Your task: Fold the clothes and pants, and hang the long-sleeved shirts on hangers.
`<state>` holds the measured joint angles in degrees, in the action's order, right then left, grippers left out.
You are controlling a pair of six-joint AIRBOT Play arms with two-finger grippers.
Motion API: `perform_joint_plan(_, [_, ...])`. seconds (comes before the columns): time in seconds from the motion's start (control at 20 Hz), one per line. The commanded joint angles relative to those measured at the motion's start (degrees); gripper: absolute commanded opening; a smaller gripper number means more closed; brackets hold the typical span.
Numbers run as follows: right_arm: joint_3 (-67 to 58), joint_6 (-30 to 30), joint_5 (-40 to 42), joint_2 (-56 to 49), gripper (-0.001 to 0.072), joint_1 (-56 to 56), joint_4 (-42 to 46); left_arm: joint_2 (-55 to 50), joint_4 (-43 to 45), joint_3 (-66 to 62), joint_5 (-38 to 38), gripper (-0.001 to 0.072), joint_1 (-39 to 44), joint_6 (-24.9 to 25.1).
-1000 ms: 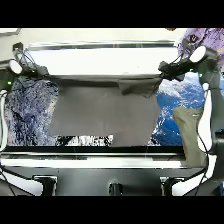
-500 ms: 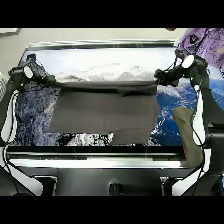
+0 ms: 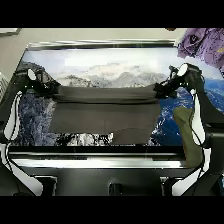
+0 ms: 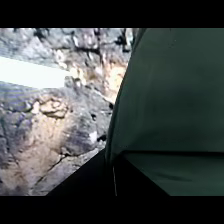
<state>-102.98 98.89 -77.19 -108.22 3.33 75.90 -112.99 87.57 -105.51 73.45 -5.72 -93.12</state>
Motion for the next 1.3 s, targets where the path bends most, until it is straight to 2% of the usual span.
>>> perform_joint_plan(0.0, [3.0,0.1,-0.1,0.0,0.0032,-0.1,-0.4,-1.0,-3.0,0.0,2.3,0.0019,0.0,0.2])
perform_joint_plan(0.05, [3.7,0.1,0.0,0.0,0.0037,-0.1,-0.7,-1.5,-3.9,0.0,2.2,0.0022,0.0,0.2])
perform_joint_plan(0.15, [4.1,-0.4,0.5,0.0,0.0166,-0.1,-1.6,-2.2,-6.1,0.0,2.2,0.005,0.0,0.2])
perform_joint_plan(0.2, [4.1,-0.7,0.8,0.0,0.0207,-0.1,-2.5,-2.2,-7.1,0.0,2.2,0.0064,0.0,0.2])
perform_joint_plan(0.25, [4.0,-0.7,0.8,0.2,0.027,-0.1,-3.5,-2.0,-7.7,-0.3,2.3,0.0172,0.0,0.1])
perform_joint_plan(0.3, [4.0,-0.7,0.8,0.6,0.0406,0.0,-3.9,-1.8,-8.6,-1.1,2.8,0.0437,-0.2,0.2])
perform_joint_plan(0.35, [4.0,-0.8,0.8,1.7,0.0505,0.0,-4.0,-1.5,-8.9,-3.0,4.0,0.0601,-0.5,0.2])
perform_joint_plan(0.45, [4.0,-4.1,0.0,5.4,0.0504,0.1,-2.1,0.1,-8.9,-7.9,7.0,0.0608,-1.8,0.4])
perform_joint_plan(0.6, [4.3,-11.7,-4.9,12.9,0.0502,0.5,4.2,7.4,-9.0,-9.8,7.4,0.0608,-5.7,0.6])
perform_joint_plan(0.7, [9.3,-14.1,-5.1,19.1,0.0501,4.2,-0.6,13.7,-9.9,-5.4,8.1,0.0608,-10.3,0.6])
perform_joint_plan(0.85, [28.2,-16.5,-4.8,29.7,0.0501,11.8,-9.0,23.6,-15.5,10.7,6.9,0.0607,-17.2,0.8])
perform_joint_plan(0.95, [43.3,-18.3,-3.2,37.4,0.05,14.6,-14.2,30.8,-18.8,24.0,2.8,0.0607,-20.8,1.9])
perform_joint_plan(1.1, [61.8,-20.9,2.9,46.6,0.05,14.6,-20.8,39.7,-23.0,41.6,-3.3,0.0608,-24.7,2.3])
perform_joint_plan(1.25, [73.7,-25.8,10.2,50.1,0.0493,14.6,-30.2,44.2,-25.3,52.7,-6.0,0.0607,-26.1,5.1])
